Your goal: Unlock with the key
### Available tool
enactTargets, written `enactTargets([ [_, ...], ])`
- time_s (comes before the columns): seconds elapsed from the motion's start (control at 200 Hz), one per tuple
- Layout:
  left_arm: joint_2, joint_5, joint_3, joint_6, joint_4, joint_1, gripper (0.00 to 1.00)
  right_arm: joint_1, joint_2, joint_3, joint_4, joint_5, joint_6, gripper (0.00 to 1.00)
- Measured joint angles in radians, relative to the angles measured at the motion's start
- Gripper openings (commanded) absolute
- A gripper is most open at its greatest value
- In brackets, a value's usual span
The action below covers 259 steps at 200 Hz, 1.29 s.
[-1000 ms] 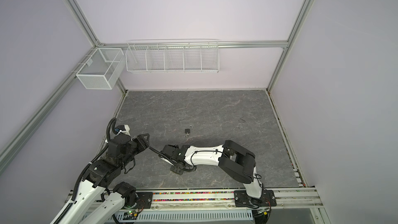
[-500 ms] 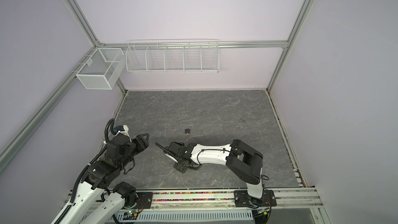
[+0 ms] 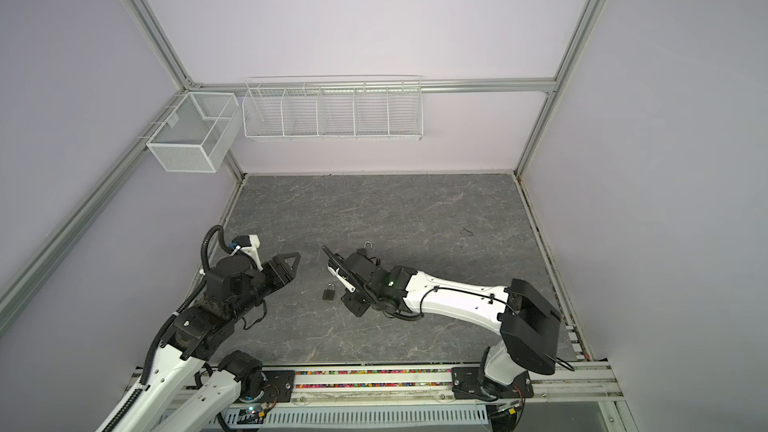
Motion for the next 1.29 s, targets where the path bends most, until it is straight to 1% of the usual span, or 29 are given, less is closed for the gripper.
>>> enactTargets([
  [0.06, 0.036, 0.052, -0.01, -0.001, 0.053, -0.002, 0.6, -0.004, -0.03, 0.0, 0.0, 0.012, 0.003, 0.07],
  [0.205, 0.103, 0.137, -0.034, -0.009, 0.139, -0.015, 0.58, -0.021, -0.08, 0.003, 0.003, 0.03, 0.012, 0.07],
  [0.405, 0.094, 0.208, -0.103, -0.041, 0.285, -0.035, 0.58, -0.038, -0.151, 0.002, 0.008, 0.045, 0.015, 0.07],
  [0.5, 0.102, 0.226, -0.115, -0.085, 0.342, -0.035, 0.58, -0.039, -0.193, -0.005, 0.027, 0.056, 0.014, 0.06],
  [0.745, 0.203, 0.226, -0.118, -0.263, 0.515, -0.113, 0.58, -0.039, -0.222, -0.032, 0.116, 0.076, 0.013, 0.06],
  [1.02, 0.261, 0.222, -0.118, -0.442, 0.618, -0.145, 0.47, -0.039, -0.222, -0.054, 0.219, 0.076, 0.006, 0.07],
  [1.175, 0.263, 0.222, -0.118, -0.498, 0.645, -0.157, 0.45, -0.039, -0.22, -0.068, 0.278, 0.084, -0.002, 0.07],
  [1.295, 0.265, 0.222, -0.118, -0.531, 0.666, -0.168, 0.39, -0.039, -0.217, -0.068, 0.317, 0.09, -0.011, 0.07],
])
